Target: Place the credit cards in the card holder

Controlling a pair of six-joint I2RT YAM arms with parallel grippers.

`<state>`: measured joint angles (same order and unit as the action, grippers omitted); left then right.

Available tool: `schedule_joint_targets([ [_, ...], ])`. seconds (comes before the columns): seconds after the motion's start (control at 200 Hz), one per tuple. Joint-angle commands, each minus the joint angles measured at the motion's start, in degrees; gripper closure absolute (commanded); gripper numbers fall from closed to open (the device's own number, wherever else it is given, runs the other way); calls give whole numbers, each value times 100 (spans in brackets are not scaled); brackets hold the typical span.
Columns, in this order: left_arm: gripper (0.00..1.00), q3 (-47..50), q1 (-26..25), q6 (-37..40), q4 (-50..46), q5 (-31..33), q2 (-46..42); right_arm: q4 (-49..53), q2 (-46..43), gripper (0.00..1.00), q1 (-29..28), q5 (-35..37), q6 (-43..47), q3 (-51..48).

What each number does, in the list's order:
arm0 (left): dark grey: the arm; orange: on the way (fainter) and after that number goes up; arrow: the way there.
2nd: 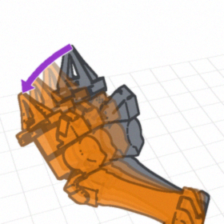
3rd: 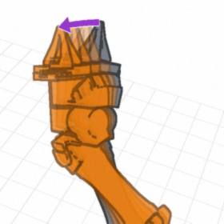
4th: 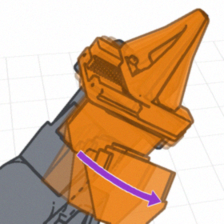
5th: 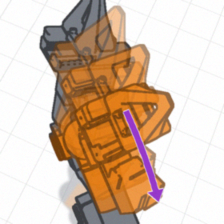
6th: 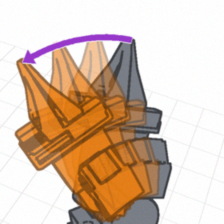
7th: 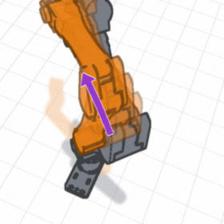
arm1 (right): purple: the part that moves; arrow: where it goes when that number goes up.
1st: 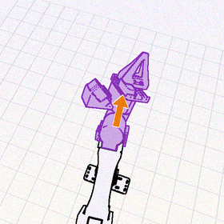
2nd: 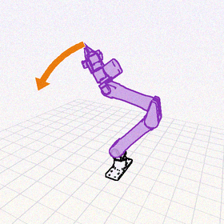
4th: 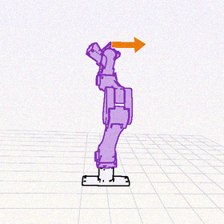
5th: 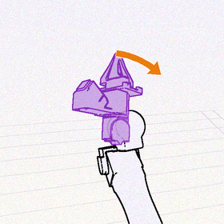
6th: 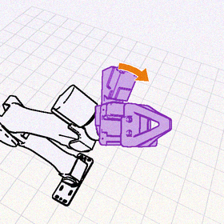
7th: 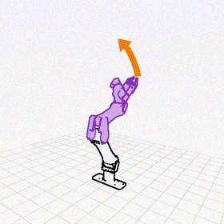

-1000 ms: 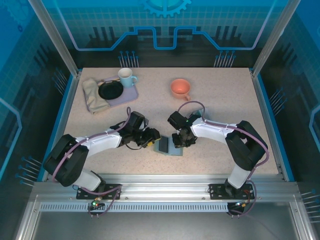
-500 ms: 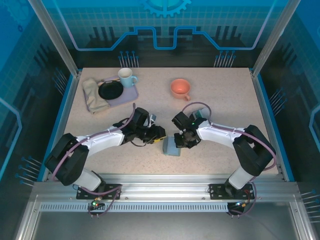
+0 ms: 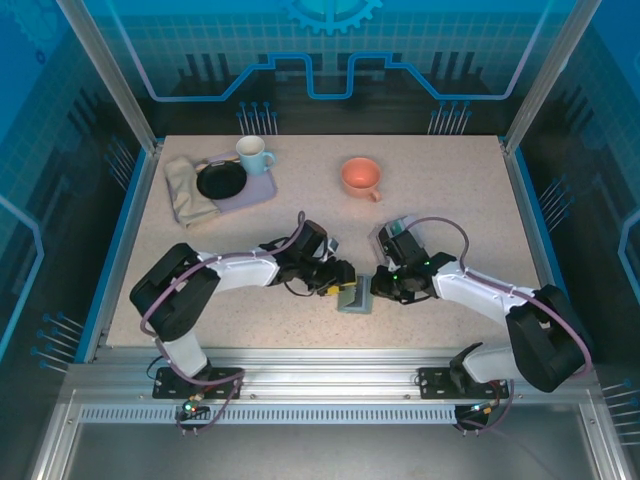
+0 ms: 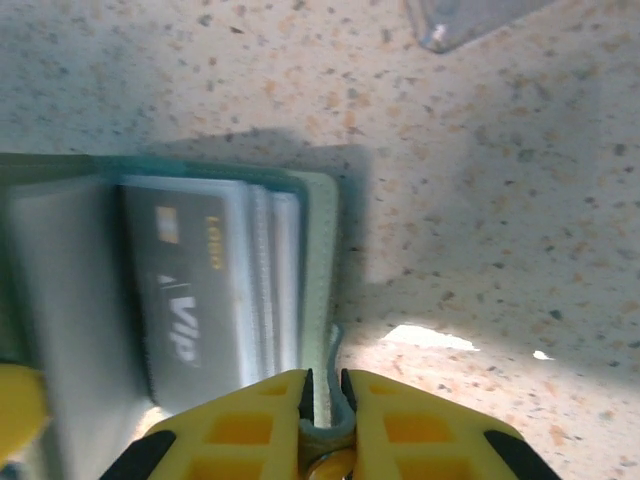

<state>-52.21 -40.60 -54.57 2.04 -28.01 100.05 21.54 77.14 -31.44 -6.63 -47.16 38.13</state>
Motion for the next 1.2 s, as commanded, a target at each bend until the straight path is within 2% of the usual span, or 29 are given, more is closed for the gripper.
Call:
schedule_joint_targets([
  [0.0, 51, -303, -152, -45, 37, -176, 196, -180, -51, 83, 67, -269, -45, -60],
  [0.215, 45, -648, -359, -11, -241, -68, 420, -192, 109, 84, 67, -217, -93, -56],
  [0.335, 46, -536, -371, -230, -230, 143, 573, -186, 23, 84, 78, -133, -127, -112],
  [0.475, 59, -354, -365, -555, -127, 244, 773, -194, 19, 83, 78, -215, -85, -100],
  [0.58, 61, -156, -375, -769, 237, 216, 791, -261, 74, 82, 81, -312, -91, -103],
  [0.815, 62, -85, -376, -673, 307, 358, 393, -678, 432, 81, 147, -887, -119, -13],
  [0.955, 65, -124, -370, -627, 126, 497, 203, -412, 703, 81, 148, -707, -52, 130],
  [1.12, 59, 96, -376, -506, -218, 1042, -424, -168, 968, 82, 166, -601, 115, 170],
  [1.195, 55, 115, -362, -365, -678, 1393, -708, -107, 1019, 82, 165, -565, 184, 190],
])
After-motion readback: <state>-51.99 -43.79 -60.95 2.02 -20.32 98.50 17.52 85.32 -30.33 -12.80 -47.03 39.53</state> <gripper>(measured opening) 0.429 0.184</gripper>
